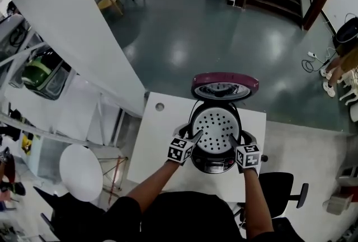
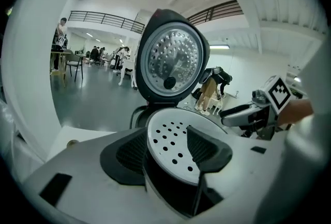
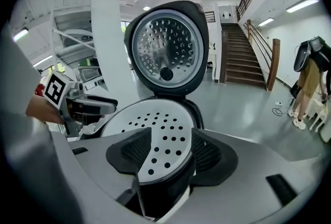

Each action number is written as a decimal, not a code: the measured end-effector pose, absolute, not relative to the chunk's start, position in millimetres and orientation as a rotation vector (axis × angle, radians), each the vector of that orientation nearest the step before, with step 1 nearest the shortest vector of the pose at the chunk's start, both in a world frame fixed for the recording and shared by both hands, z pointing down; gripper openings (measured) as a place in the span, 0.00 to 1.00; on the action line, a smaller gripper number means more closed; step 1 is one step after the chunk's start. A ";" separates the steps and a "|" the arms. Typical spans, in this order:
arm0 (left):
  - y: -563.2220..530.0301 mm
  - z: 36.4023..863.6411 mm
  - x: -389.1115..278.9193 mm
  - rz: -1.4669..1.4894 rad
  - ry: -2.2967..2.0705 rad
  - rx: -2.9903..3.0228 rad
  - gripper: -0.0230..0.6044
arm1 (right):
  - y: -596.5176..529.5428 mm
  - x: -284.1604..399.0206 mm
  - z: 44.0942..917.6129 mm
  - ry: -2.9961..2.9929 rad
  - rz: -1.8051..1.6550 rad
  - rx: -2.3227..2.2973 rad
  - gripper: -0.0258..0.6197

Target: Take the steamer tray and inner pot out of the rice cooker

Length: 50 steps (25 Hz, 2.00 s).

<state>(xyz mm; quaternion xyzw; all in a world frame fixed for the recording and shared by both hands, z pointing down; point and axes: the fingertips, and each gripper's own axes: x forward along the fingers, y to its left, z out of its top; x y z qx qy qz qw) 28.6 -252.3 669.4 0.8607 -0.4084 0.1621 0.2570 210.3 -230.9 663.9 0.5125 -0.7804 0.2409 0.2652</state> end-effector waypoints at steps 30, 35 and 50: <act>-281.4 712.1 22.3 0.968 -1.252 2.305 0.34 | -261.3 218.2 715.4 -1.772 0.352 1.169 0.35; -281.7 711.8 21.0 0.982 -1.281 2.299 0.31 | -261.9 219.2 716.2 -1.772 0.289 1.145 0.30; -283.2 704.3 23.1 0.950 -1.307 2.325 0.18 | -270.7 218.2 688.3 -1.804 0.253 1.198 0.20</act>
